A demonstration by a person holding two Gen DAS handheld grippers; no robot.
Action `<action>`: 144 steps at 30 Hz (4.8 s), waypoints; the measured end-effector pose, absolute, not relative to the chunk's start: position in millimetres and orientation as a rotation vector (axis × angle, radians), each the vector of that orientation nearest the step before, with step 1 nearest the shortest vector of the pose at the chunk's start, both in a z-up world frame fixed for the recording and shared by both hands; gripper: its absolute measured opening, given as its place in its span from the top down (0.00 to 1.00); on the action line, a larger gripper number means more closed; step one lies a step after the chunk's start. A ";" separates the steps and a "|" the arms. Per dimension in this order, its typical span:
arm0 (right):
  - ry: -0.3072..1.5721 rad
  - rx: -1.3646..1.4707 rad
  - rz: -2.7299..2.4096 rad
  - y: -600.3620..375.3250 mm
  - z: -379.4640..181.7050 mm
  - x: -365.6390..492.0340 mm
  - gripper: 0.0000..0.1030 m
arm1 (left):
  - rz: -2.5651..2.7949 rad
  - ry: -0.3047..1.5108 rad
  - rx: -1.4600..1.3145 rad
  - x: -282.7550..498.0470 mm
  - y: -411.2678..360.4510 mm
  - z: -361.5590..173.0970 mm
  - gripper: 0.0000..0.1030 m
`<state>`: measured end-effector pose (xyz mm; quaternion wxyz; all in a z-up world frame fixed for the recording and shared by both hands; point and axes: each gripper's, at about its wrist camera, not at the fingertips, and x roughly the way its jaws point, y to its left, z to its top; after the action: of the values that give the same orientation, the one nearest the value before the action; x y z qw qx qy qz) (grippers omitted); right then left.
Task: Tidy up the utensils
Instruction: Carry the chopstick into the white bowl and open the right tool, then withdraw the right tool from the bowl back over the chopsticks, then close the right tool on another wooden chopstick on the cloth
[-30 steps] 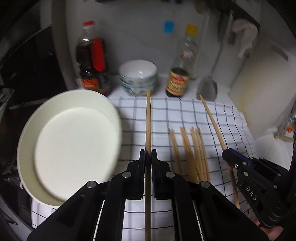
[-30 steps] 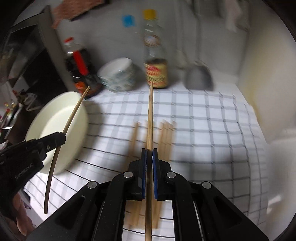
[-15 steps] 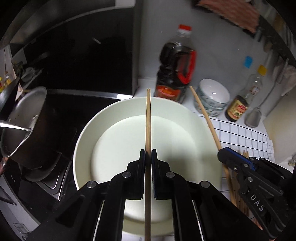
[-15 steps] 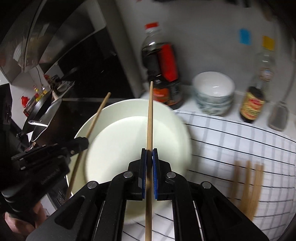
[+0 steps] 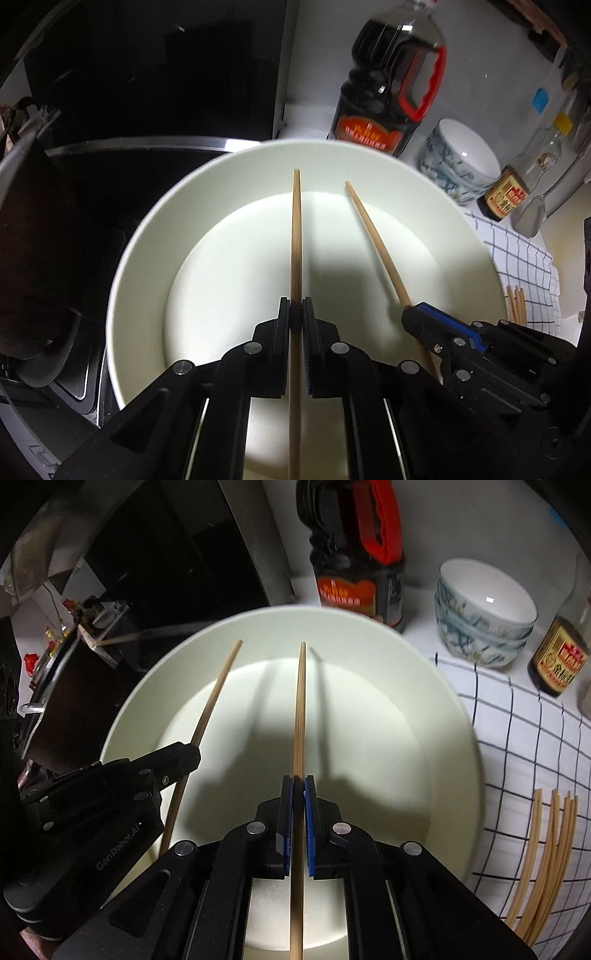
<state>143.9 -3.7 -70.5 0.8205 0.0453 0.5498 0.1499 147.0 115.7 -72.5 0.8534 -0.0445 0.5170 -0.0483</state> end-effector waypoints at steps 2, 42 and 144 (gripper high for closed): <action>1.183 0.098 0.313 -3.6 -73.5 144.7 0.94 | -0.106 1.101 -0.090 148.5 118.4 -77.4 0.93; 1.045 0.073 0.173 -49.8 -14.5 57.6 0.50 | 0.029 0.996 -0.069 67.6 129.5 -23.3 0.08; 1.032 0.046 -0.087 -304.2 -120.2 0.4 0.52 | -0.160 1.033 0.124 53.3 -142.5 -133.3 0.07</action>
<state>0.4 -304.2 -120.2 0.8687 0.0220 0.4931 -0.0416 53.3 -142.5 -133.3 0.8645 0.0593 0.4932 -0.0765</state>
